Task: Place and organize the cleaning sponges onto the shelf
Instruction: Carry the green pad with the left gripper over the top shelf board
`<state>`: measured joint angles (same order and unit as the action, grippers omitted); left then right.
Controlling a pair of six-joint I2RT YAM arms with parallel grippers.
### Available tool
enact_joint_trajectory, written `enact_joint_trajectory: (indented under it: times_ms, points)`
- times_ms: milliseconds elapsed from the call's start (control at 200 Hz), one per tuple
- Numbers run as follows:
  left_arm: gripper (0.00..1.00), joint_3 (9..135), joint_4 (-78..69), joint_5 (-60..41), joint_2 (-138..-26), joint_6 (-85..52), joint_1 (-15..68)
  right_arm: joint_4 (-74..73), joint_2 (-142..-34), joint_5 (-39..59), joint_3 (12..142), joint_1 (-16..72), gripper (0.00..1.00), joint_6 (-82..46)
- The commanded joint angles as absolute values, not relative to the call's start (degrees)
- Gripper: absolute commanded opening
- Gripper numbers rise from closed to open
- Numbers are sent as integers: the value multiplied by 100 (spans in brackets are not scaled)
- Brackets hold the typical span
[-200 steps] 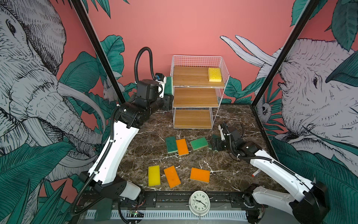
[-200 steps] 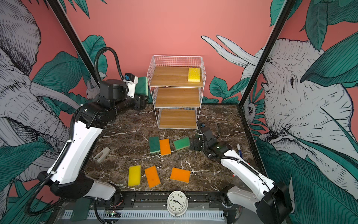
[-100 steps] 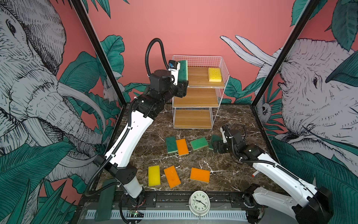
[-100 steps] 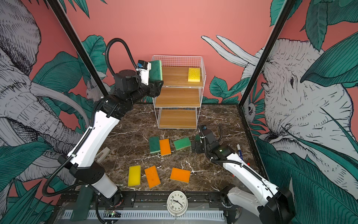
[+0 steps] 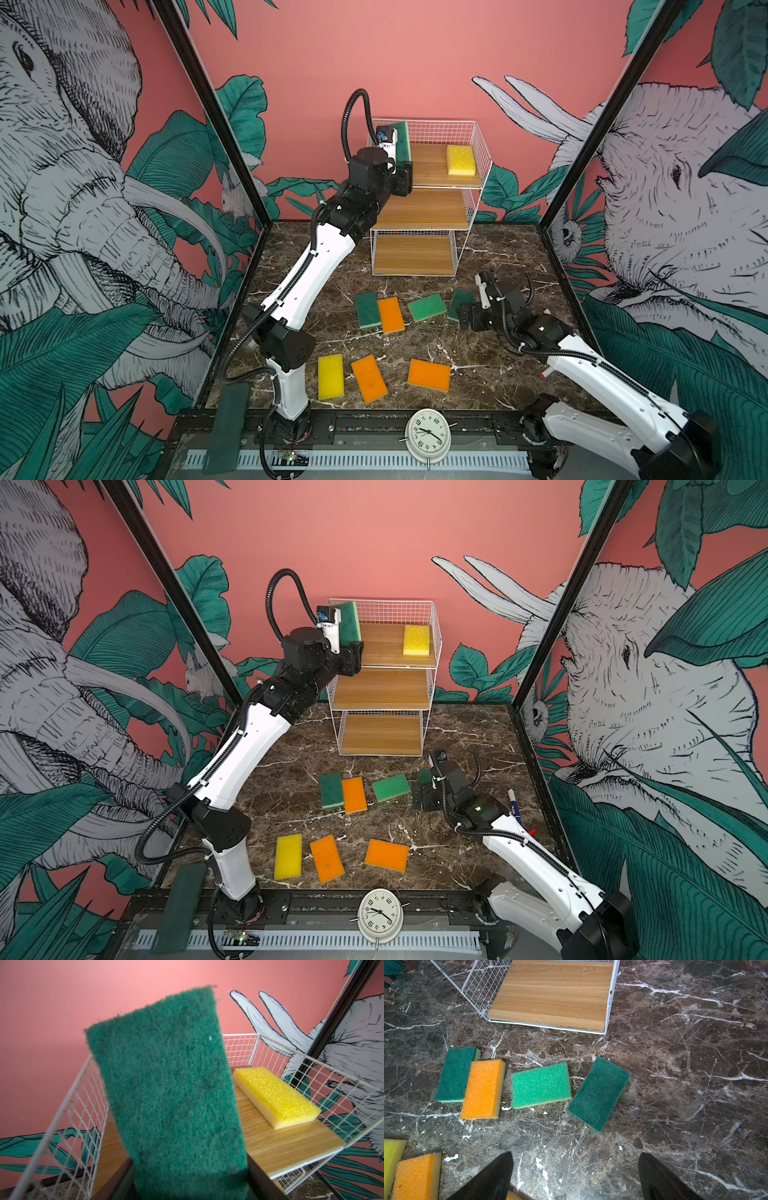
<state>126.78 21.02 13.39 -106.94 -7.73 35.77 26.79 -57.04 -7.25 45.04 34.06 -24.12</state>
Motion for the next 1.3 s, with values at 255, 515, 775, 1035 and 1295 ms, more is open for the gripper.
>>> enact_joint_trajectory:
  times_ms: [255,515,775,1035,1295]
  points:
    - [68,13712,2250,2421,-11156,-194,3950,2265,-5616,-608,4335,3366,96,-2522]
    - [68,14142,2593,2913,-11426,-141,3954,2155,-5594,-523,4259,3371,96,-2533]
    - [69,14463,2839,3075,-11678,19,3951,2049,-5623,-467,4210,3362,96,-2523]
    - [71,14484,2882,3459,-11785,105,3942,2021,-5634,-440,4192,3366,96,-2522]
    - [74,14520,3064,3325,-11848,-204,3753,2028,-5651,-366,4184,3366,97,-2541]
